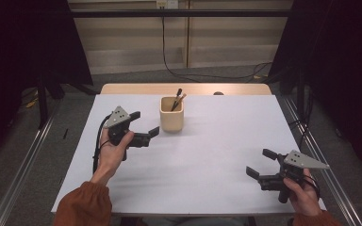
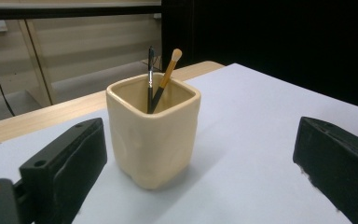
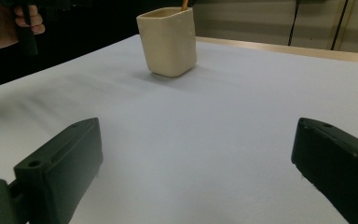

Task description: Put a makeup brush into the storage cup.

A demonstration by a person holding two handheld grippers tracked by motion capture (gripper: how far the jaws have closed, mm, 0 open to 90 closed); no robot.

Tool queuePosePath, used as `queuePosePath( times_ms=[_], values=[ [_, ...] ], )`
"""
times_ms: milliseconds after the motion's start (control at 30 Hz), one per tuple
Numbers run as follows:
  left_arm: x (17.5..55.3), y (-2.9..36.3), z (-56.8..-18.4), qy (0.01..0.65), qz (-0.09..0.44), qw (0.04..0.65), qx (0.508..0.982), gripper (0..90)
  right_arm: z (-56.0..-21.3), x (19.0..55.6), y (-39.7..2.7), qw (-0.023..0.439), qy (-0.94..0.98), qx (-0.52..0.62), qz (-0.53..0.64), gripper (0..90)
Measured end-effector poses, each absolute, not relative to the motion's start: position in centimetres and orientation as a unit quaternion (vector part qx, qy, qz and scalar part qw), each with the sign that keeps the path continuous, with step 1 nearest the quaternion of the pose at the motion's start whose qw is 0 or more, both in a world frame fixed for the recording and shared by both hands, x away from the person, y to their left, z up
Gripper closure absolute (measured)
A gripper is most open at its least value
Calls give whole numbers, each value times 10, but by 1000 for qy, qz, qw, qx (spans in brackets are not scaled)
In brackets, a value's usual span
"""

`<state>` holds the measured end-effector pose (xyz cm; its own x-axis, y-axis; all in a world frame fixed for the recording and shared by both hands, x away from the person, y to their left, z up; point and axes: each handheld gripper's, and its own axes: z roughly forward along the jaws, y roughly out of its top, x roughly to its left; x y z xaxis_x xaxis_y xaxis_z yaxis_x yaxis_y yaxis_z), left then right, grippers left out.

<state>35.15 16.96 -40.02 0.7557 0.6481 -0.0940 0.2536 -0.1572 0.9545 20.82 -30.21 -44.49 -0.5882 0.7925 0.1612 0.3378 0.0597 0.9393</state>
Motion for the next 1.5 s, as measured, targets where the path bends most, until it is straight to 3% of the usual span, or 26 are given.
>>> queuePosePath(
  times_ms=[700,1500],
  values=[
    [308,197,-412,316,162,588,727,22,-445,208,-301,205,698,406,553,13],
    [263,223,-433,340,171,561,736,26,-446,208,-301,207,703,404,548,13]
  ],
)
